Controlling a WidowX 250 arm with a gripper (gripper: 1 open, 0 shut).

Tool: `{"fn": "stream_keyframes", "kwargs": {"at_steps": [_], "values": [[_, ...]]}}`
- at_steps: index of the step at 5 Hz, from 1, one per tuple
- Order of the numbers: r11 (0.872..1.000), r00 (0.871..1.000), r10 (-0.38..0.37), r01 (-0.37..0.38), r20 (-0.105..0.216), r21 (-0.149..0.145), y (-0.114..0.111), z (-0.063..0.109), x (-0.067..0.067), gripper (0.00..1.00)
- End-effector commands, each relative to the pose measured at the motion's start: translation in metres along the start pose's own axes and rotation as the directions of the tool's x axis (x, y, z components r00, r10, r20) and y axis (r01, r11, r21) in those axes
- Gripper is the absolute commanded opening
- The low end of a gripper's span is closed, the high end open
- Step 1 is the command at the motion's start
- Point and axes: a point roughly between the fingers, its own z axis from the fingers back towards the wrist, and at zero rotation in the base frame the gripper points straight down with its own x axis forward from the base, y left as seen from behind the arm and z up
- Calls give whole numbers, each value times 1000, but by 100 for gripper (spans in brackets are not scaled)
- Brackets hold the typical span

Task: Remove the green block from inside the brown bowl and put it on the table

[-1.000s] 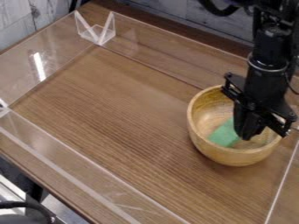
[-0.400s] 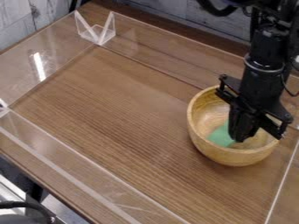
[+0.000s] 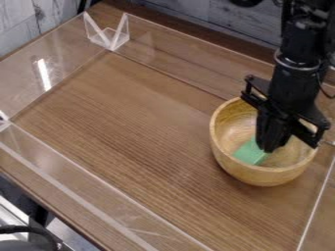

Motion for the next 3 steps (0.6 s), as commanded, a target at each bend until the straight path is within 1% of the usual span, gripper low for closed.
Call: {"fn": "stream_keyframes", "kwargs": {"at_steps": [1, 3], "values": [[1000, 995, 16, -17, 101, 5, 5, 37, 5, 0], [995, 986, 96, -97, 137, 3, 24, 75, -2, 0]]}}
